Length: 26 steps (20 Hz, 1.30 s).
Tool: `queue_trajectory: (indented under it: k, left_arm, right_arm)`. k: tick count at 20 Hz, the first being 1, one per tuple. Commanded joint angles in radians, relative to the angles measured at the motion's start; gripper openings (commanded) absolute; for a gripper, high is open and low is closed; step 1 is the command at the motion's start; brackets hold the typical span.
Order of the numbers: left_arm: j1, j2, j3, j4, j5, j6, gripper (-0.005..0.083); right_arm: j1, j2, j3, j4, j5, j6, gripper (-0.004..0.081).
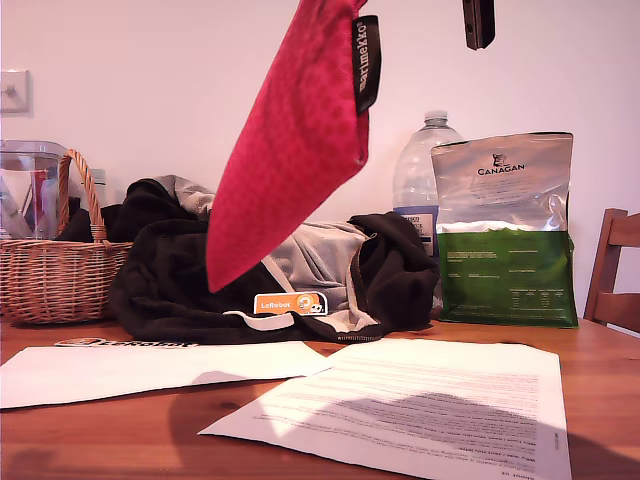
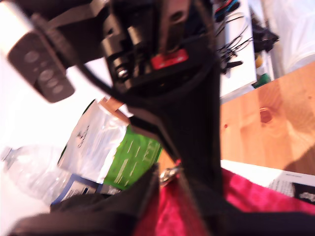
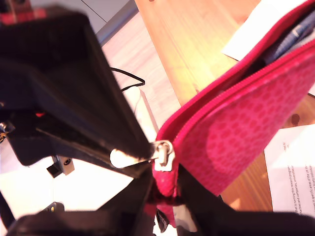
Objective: Close the zipper in the zip bag in front of you
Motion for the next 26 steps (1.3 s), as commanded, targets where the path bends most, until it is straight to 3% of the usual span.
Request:
queue_trajectory:
  k: [1,4,9,13,16,21,26]
  left_arm:
    - [-0.003,0.014,-0.024,0.005,0.017,0.004,-0.0025]
    - [-0.003,0.014,-0.024,0.0,0.026,-0.008,-0.0024]
    - [0.019,0.014,-0.024,-0.002,0.024,-0.116,-0.0024]
    - [0.039,0.015,-0.024,-0.003,0.037,-0.135,-0.0024]
    - [0.052,0.017,-0.024,-0.019,0.042,-0.135,-0.0024]
    - [0.053,0.069,-0.024,-0.049,0.058,-0.134,-0.0024]
    - [0.053,0.093,-0.024,-0.048,0.057,-0.106,-0.0024]
  right_arm:
    - [0.005,-0.001,0.031,0.019,-0.005,-0.008,-0.0011]
    - [0.005,-0.001,0.031,0.018,0.058,-0.046,-0.0011]
    - [0.005,-0.001,0.031,0.019,0.296,-0.173,-0.0011]
    - [0.011,-0.001,0.031,0.026,0.413,-0.362,-0.0011]
    - [0.011,-0.001,0.031,0.084,0.412,-0.485,-0.0011]
    - [0.011,-0.001,0.031,0.069,0.341,-0.732,-0.0011]
    - [0.01,-0.001,0.031,0.046,0.403,-0.966,-0.0011]
